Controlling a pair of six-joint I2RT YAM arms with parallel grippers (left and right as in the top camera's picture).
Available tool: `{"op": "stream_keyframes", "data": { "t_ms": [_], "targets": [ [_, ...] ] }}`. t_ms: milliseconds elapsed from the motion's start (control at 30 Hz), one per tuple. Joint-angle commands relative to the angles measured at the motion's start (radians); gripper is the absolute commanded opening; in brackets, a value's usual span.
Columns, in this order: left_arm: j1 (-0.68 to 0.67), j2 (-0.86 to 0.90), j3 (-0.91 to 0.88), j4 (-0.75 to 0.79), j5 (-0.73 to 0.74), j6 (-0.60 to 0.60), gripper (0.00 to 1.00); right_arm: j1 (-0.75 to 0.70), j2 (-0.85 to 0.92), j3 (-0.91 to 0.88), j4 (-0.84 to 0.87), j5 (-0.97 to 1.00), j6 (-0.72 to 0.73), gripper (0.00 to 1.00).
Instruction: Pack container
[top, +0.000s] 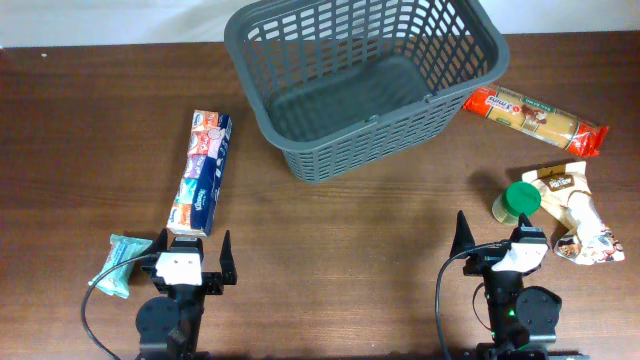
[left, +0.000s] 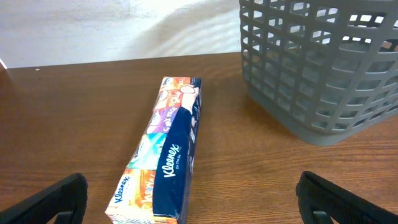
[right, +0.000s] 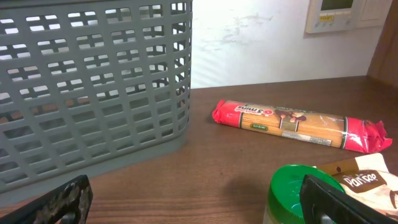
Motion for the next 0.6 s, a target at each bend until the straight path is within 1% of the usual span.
{"op": "stream_keyframes", "data": {
  "t_ms": [0, 233, 300, 467, 567],
  "targets": [
    [0.005, -0.01, -0.01, 0.002, -0.015, 0.016, 0.99, 0.011, -0.013, -0.009, -0.002, -0.013, -0.005, 0.99],
    [0.005, -0.01, -0.01, 0.02, -0.013, 0.016, 0.99, 0.011, -0.013, -0.009, -0.001, -0.012, -0.005, 0.99],
    [0.005, -0.01, -0.01, 0.02, 0.011, 0.016, 0.99, 0.009, -0.012, -0.009, -0.002, -0.001, -0.005, 0.99],
    [0.005, -0.01, -0.01, 0.063, 0.133, 0.016, 0.99, 0.009, -0.012, -0.009, -0.002, -0.01, -0.004, 0.99],
    [0.005, -0.01, -0.01, 0.097, 0.145, 0.016, 0.99, 0.009, -0.012, -0.009, -0.002, -0.015, -0.004, 0.99]
  ]
}}
